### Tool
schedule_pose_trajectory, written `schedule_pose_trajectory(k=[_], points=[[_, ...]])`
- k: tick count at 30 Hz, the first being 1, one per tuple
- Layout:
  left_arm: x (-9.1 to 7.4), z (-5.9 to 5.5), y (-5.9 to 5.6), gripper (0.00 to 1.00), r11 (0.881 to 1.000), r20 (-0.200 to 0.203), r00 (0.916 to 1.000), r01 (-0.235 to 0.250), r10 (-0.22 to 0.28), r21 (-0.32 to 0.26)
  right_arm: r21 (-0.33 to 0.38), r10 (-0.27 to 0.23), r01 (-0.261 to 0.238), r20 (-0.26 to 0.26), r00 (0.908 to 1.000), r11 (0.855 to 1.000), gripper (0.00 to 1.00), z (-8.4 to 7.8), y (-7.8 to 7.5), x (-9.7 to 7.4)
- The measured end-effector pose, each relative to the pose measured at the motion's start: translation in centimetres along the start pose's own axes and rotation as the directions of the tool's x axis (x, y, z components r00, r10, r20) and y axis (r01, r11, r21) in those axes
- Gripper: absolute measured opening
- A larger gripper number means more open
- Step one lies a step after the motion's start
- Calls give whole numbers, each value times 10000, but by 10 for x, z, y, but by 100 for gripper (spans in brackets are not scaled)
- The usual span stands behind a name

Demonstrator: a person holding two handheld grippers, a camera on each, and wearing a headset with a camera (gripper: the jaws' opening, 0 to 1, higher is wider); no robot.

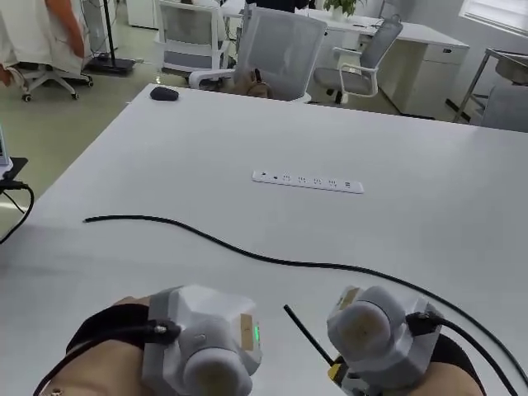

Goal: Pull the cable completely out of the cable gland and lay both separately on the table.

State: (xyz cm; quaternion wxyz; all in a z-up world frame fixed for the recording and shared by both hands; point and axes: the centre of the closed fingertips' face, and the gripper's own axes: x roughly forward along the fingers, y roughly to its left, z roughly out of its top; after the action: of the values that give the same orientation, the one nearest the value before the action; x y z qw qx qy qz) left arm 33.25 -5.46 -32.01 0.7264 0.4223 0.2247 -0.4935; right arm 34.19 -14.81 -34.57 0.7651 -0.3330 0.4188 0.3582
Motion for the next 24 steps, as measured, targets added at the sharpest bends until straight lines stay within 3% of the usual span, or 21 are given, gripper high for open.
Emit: schedule_pose_trajectory(k=[5,6,7,10,14,16,19,22,24], points=[[1,-3,-1,18,10000,-50,10000,69,-69,65,-92,16,-14,291,9996,10000,4,9,3,-3],[2,-4,-1,18,9999,-74,9999,92,-91,95,-452,-119,143,533,9985,9989,4,17,1,-4],[2,-5,-1,18,9998,-105,9999,104,-103,155,-757,-136,183,622,9980,9970,4,28,0,-5],[3,-5,2,18,9999,-120,9999,65,-64,127,-1589,546,-358,1155,9918,9866,4,62,3,-5],[3,-6,0,18,9997,-163,9998,112,-108,238,-1053,1247,-1040,2153,9685,9890,4,116,-12,-7],[2,-6,0,18,9995,-208,9997,88,-82,293,-898,1430,-1241,2496,9577,9882,4,148,-31,-3],[0,-7,3,18,9998,-202,9998,-25,30,202,-483,1259,-1168,2947,9473,9920,4,182,-64,5],[0,-10,4,18,9999,-270,9996,-53,57,155,870,1029,-1397,3369,9359,9864,4,201,-102,20],[-1,-11,4,18,9998,-305,9995,-65,70,167,2334,430,-1289,3412,9390,9638,4,198,-137,29]])
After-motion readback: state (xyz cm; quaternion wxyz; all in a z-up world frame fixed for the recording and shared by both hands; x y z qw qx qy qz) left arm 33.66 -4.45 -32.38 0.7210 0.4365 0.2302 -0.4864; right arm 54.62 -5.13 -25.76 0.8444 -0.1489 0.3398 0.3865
